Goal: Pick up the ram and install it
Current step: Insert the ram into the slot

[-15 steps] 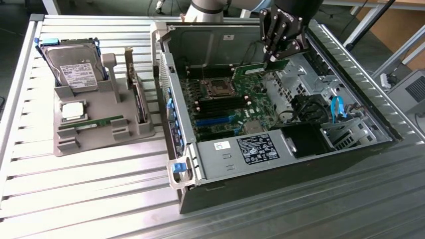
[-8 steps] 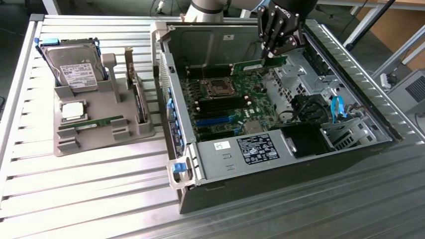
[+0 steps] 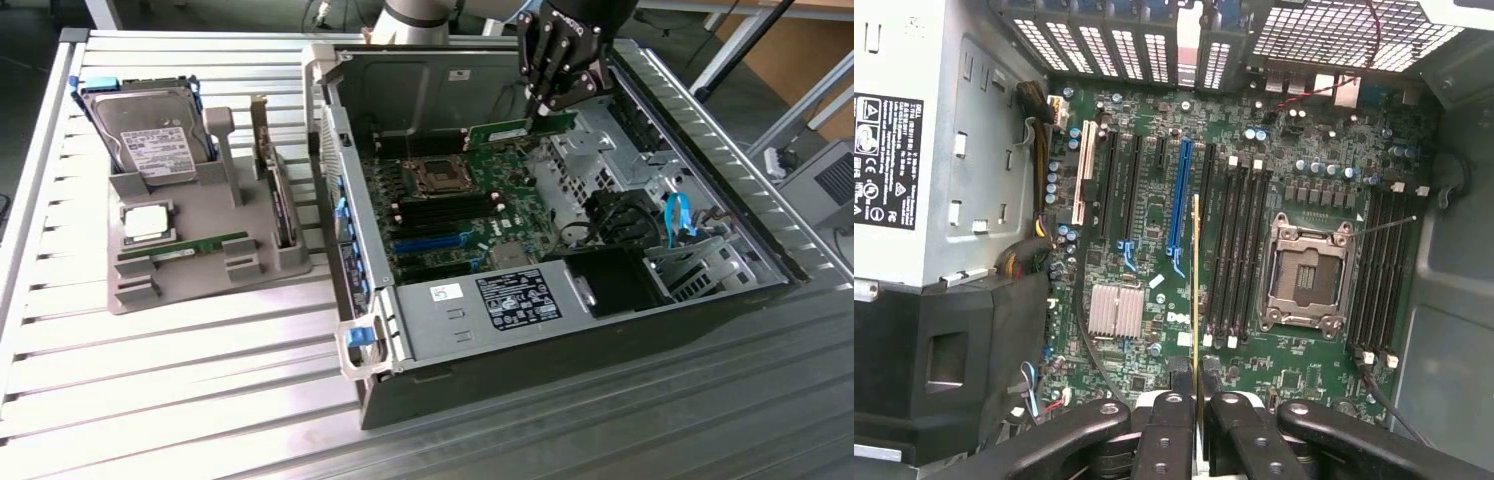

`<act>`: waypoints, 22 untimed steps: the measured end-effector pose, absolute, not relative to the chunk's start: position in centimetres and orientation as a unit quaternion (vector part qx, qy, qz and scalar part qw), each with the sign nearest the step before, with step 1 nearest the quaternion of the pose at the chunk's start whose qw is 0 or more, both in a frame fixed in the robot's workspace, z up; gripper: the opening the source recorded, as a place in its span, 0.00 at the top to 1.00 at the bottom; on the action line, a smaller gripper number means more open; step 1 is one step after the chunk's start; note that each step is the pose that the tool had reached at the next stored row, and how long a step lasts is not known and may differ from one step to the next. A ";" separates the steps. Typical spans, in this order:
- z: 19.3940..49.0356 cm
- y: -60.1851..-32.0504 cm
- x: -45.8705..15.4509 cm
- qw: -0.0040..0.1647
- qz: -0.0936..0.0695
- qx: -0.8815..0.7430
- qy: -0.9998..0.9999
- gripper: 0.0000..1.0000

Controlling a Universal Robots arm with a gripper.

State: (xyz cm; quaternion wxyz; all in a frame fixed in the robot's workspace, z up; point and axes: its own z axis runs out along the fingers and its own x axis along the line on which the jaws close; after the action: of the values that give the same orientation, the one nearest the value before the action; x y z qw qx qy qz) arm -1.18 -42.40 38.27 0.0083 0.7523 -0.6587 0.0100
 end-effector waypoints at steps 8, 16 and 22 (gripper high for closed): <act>36.9 -42.4 -1.5 0.008 0.010 0.745 -0.667 0.88; 34.8 -42.4 -1.7 0.011 0.012 0.719 -0.695 0.88; 32.9 -42.4 -1.9 0.011 0.012 0.711 -0.703 0.88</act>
State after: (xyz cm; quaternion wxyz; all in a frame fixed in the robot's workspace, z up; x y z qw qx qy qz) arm -1.94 -42.39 32.88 0.0114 0.7115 -0.7025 0.0118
